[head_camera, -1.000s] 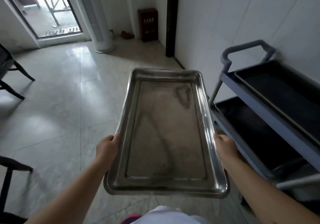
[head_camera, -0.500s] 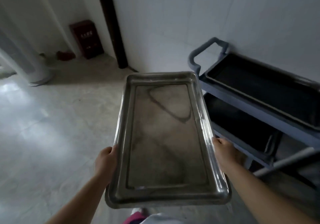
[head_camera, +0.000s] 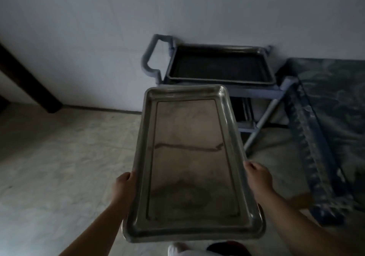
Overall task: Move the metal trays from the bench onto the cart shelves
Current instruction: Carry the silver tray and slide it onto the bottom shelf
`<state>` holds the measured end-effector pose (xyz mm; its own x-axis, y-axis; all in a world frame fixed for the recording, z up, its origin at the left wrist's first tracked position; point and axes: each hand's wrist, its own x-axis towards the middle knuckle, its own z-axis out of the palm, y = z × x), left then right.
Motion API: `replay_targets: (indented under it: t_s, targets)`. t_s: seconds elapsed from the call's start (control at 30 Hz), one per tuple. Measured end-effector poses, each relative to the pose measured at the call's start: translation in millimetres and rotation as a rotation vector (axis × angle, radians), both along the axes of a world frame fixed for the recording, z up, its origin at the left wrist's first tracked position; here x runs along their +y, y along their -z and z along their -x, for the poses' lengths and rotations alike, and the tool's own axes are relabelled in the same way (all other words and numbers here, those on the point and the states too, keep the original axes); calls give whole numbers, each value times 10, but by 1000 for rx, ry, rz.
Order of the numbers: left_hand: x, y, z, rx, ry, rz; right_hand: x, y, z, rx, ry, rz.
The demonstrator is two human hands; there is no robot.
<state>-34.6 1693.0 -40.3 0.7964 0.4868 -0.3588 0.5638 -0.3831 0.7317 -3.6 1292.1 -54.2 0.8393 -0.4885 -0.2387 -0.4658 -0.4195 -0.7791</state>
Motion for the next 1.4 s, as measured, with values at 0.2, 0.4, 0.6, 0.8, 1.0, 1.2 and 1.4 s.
replay_targets:
  t_s: [0.2,0.4,0.6,0.8,1.0,1.2,1.4]
  targets:
    - [-508,90,-229,36,170,-56,-509,117,356,60,124,-2]
    - [-834,367,-371,119,215,-137,-755,451,514,116,218,-128]
    - [-1007,864,-457,213,225,-169,-891,931,514,239,196,-111]
    - [-1072,1620,-493,308,208,-183,-939,1651,405,341,172,-20]
    - [-1136,2453,-489,339,165,-173,-1007,2517,391,393,199,-82]
    - [-1155,3291,-706,342,156,-154,-1031,3309,101,402,174,-77]
    - [-1221,4155,-1475,311,158,-119,-1064,4163,-689,384,191,-70]
